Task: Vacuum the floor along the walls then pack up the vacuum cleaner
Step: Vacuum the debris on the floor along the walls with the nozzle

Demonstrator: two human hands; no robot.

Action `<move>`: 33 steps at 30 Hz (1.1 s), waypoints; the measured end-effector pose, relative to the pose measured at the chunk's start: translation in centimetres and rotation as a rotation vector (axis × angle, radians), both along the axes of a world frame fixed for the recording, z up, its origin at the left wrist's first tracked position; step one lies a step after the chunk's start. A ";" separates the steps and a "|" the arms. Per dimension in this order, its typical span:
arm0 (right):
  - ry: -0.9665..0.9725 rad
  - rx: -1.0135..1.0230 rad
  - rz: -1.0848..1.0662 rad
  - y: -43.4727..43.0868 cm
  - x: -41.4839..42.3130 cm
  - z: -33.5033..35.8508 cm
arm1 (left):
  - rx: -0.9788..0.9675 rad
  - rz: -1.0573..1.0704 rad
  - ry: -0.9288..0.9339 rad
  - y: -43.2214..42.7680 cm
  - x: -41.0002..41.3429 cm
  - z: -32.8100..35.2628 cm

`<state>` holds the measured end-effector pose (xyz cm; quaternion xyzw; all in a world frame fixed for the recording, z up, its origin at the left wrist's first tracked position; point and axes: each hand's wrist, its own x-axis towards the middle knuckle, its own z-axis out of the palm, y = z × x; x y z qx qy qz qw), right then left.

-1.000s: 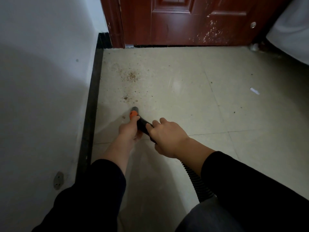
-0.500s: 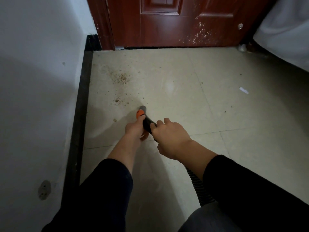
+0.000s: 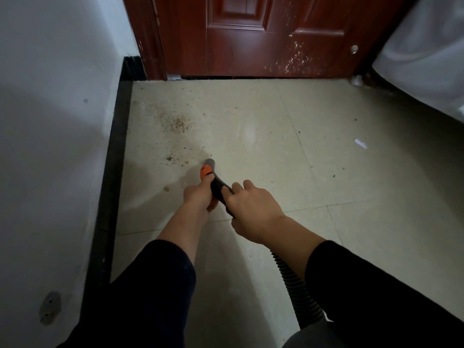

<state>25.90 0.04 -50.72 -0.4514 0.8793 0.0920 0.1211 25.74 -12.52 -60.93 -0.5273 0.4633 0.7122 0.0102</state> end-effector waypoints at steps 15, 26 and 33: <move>-0.005 -0.043 0.083 -2.4 0.6 -0.9 | 0.019 0.187 0.031 -2.9 1.4 -0.7; -0.033 -0.054 0.123 -3.8 1.1 -1.0 | -0.045 0.226 -0.007 -4.1 2.9 0.2; -0.053 -0.068 0.146 -4.8 1.1 -1.1 | -0.043 0.258 -0.009 -5.4 3.5 0.2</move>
